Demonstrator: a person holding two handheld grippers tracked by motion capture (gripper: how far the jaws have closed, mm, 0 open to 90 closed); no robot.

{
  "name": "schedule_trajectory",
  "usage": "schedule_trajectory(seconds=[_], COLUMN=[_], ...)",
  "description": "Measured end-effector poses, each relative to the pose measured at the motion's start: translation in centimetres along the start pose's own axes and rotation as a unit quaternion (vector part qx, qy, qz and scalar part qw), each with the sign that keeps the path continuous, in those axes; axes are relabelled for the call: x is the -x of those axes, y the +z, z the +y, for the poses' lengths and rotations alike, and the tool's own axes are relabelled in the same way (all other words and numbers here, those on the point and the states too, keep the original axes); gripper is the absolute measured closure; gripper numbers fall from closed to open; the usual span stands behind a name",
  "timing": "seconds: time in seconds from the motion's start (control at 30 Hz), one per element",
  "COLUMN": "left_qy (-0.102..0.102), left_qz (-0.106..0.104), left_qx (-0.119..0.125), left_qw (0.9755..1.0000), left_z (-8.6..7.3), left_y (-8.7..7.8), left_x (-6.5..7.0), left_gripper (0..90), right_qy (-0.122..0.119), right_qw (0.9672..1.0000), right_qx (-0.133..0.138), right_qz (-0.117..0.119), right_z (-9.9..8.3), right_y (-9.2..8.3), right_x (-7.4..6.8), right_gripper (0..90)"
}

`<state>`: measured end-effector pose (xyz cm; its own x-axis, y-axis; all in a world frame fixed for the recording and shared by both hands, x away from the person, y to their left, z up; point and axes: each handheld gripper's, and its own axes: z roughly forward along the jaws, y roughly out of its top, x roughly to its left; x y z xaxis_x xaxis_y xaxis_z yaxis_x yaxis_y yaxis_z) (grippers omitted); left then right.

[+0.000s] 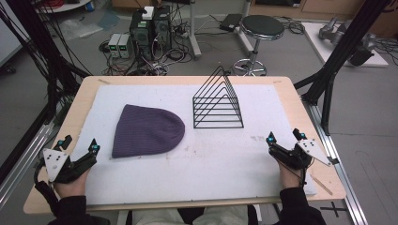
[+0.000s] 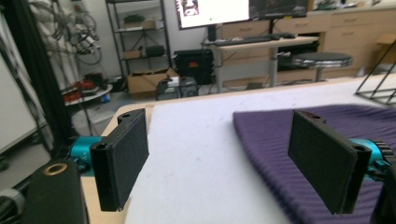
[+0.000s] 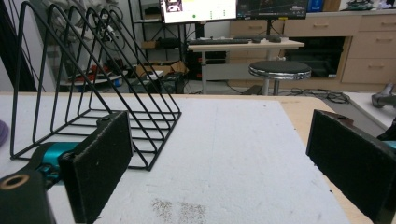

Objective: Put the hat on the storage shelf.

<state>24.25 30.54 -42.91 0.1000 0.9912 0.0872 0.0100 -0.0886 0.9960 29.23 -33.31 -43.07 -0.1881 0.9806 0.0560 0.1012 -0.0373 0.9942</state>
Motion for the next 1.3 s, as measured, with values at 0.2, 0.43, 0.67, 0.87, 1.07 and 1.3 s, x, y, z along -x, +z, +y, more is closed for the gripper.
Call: schedule_trajectory(seconds=[0.2,0.43,0.67,0.87,1.07,1.3], left_qy=[0.024,0.048,0.071,0.099,0.125,0.152], left_qz=[-0.011,-0.063,-0.103,-0.143,-0.176,-0.201], left_qx=[-0.016,-0.042,-0.052,-0.063,-0.074,-0.073], left_qw=[0.9995,0.9960,0.9908,0.9828,0.9736,0.9650], left_z=[1.1,3.2,5.2,6.9,8.7,10.3], left_y=[0.2,0.8,1.9,3.4,4.9,6.3], left_x=[0.6,0.6,1.1,2.6,4.2,6.3], left_gripper=[20.1,19.5,19.2,18.9,18.8,18.8], right_qy=[0.000,0.000,0.000,0.000,-0.001,-0.002], right_qw=[1.0000,0.9999,0.9999,0.9999,0.9999,0.9999], right_qx=[-0.001,-0.004,-0.005,-0.006,-0.006,-0.006], right_qz=[0.005,0.010,0.011,0.014,0.015,0.015], right_z=[0.0,0.0,0.0,-0.1,-0.1,-0.1], right_y=[0.1,0.1,0.2,0.2,0.2,0.2], right_x=[0.0,-0.1,-0.2,-0.2,-0.2,-0.2], right_gripper=[6.5,6.6,6.6,6.5,6.5,6.6])
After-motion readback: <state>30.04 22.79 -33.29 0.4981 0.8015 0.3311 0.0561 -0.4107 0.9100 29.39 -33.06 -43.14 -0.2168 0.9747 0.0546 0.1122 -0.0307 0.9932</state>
